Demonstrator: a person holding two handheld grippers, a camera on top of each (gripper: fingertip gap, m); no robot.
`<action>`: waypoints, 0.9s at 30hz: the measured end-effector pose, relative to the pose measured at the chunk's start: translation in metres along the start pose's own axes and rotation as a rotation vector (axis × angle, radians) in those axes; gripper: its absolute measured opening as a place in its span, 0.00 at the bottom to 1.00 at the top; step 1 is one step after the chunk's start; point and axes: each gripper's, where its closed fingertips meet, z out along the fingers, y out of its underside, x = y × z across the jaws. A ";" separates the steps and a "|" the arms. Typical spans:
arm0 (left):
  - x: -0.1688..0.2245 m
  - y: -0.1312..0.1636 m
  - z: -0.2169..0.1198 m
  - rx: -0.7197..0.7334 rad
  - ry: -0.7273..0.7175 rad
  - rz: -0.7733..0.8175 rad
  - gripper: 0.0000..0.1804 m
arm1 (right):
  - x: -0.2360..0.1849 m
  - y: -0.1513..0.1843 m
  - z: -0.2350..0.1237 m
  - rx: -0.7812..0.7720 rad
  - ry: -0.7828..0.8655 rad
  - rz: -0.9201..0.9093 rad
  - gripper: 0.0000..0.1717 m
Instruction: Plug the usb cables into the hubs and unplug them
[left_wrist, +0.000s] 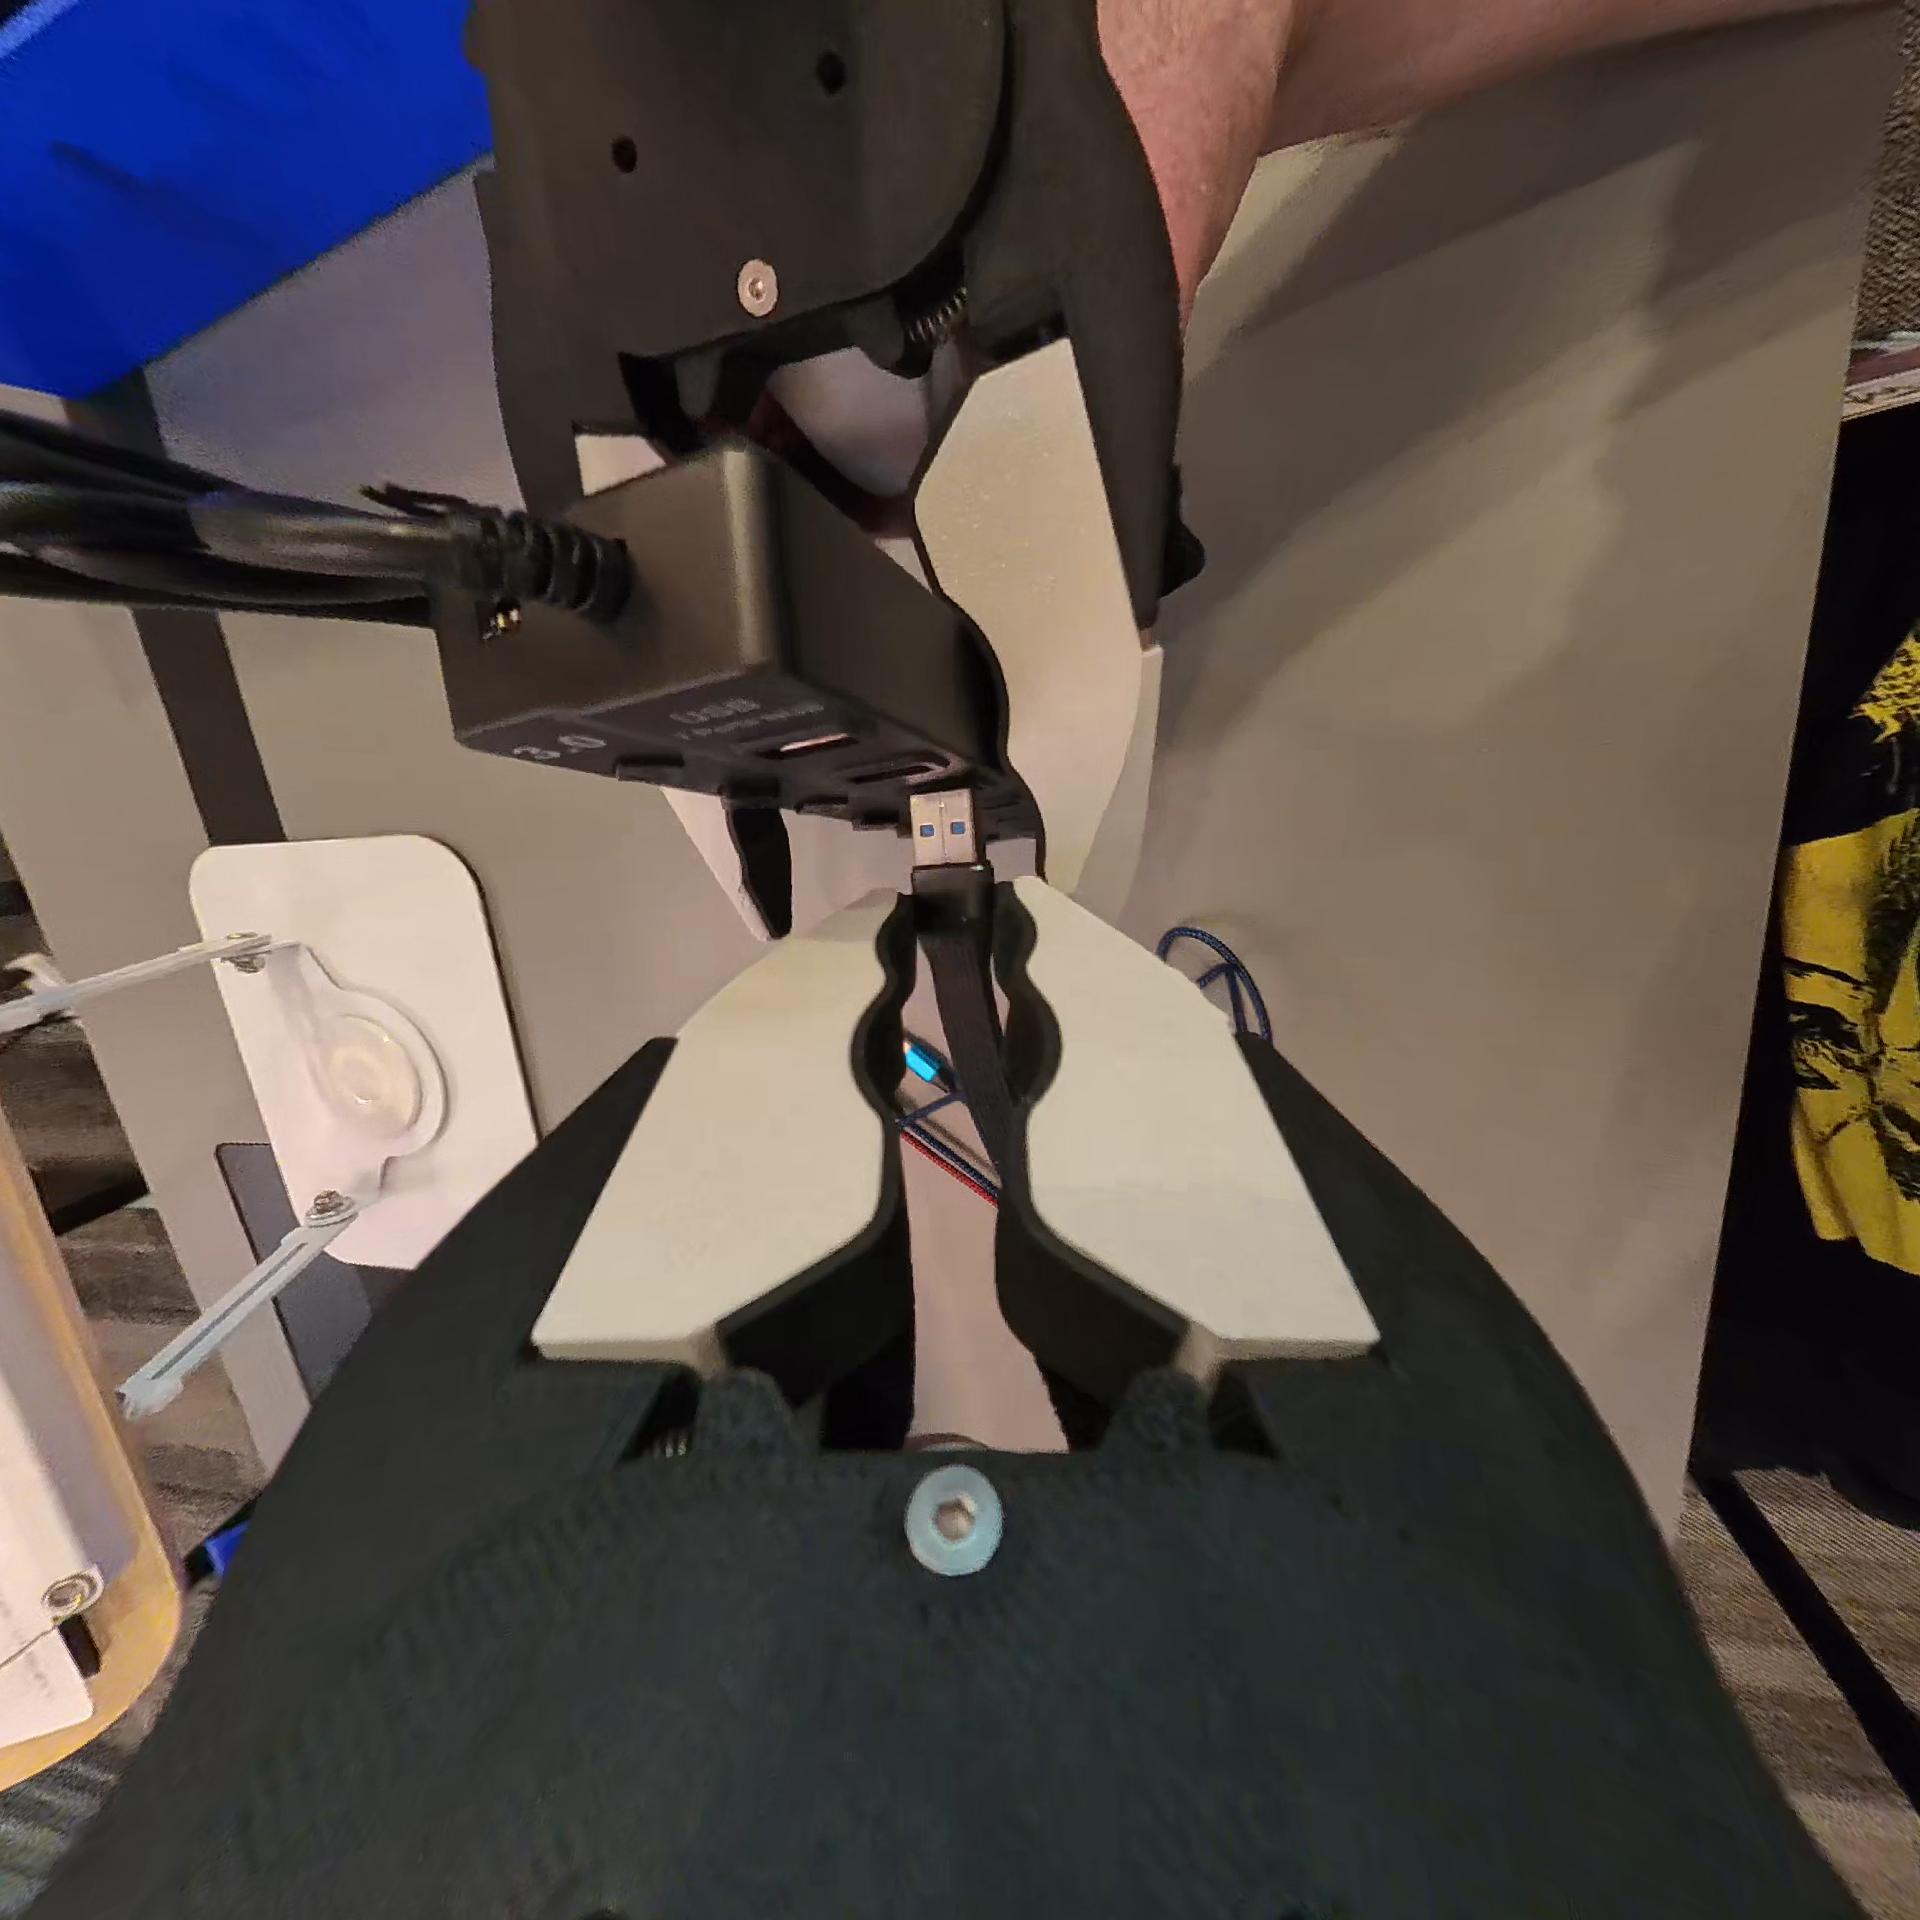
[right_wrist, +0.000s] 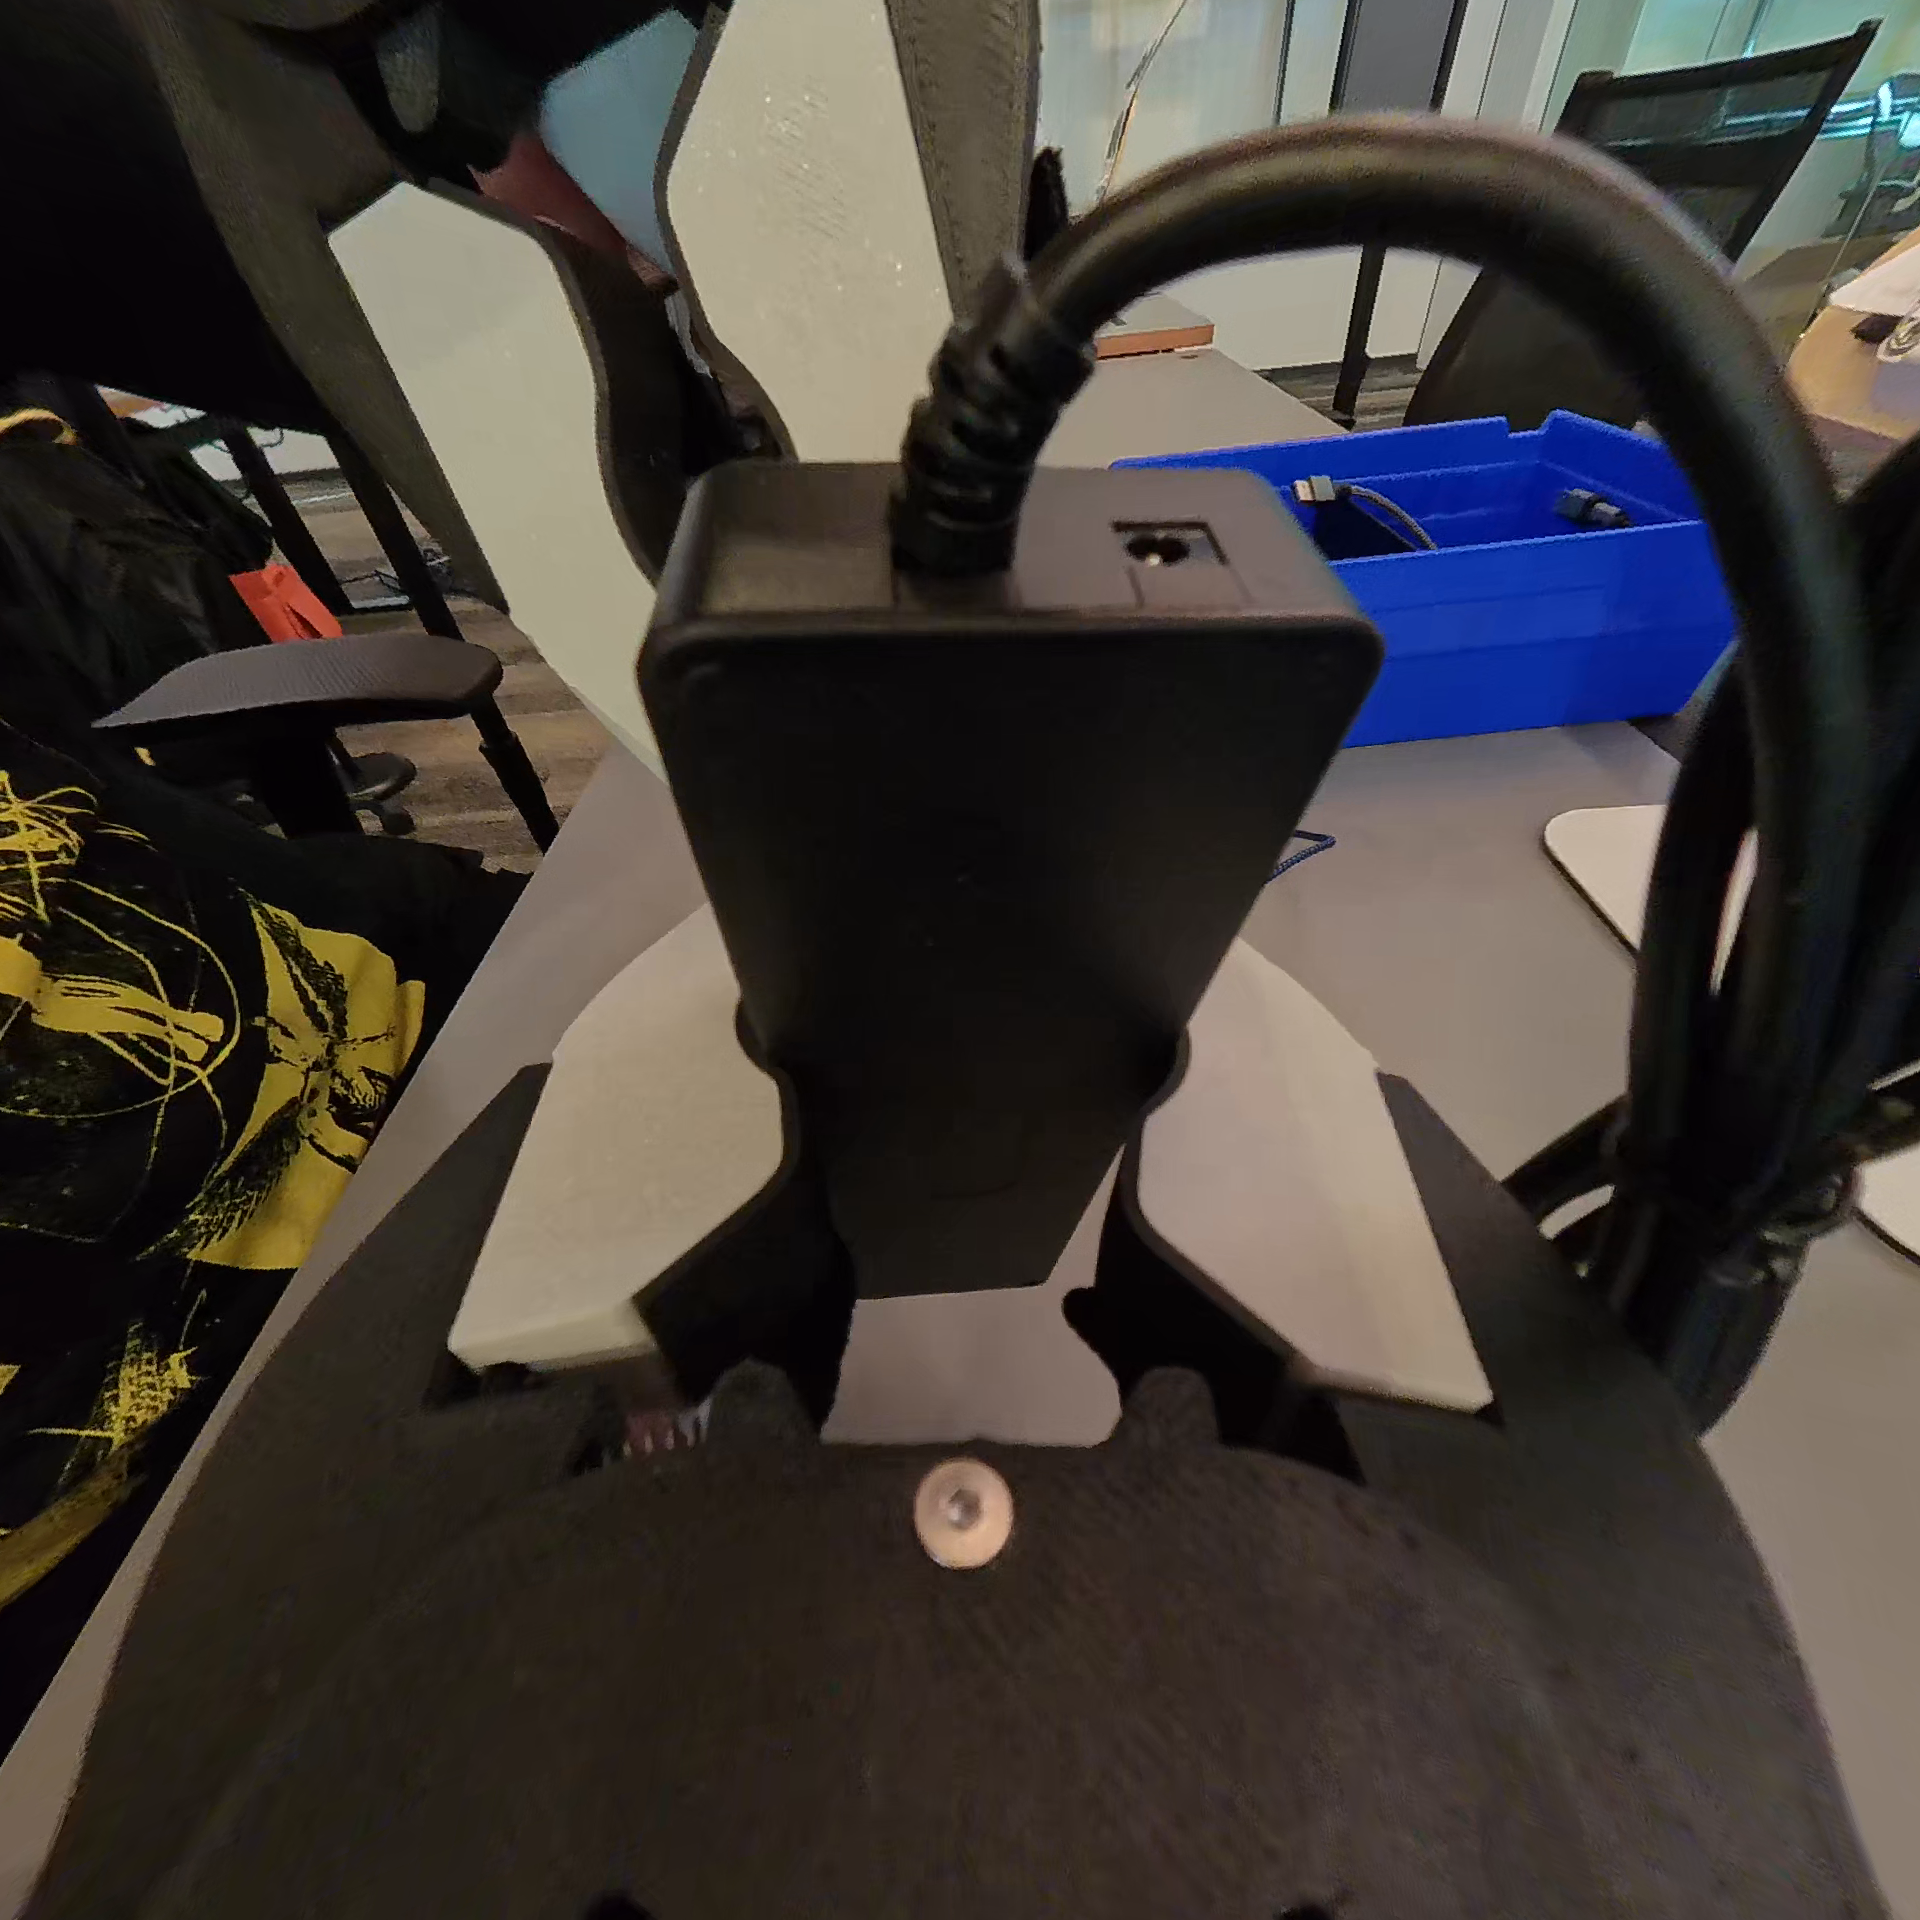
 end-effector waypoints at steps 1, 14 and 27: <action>0.000 0.000 0.000 -0.005 0.013 -0.003 0.08 | 0.000 0.000 0.000 0.000 0.004 -0.005 0.38; -0.002 0.001 0.008 -0.100 0.050 0.028 0.08 | 0.002 0.003 -0.002 -0.014 0.006 -0.015 0.37; 0.002 0.010 0.022 -0.169 0.005 0.089 0.07 | 0.002 0.023 0.004 -0.148 0.003 0.035 0.37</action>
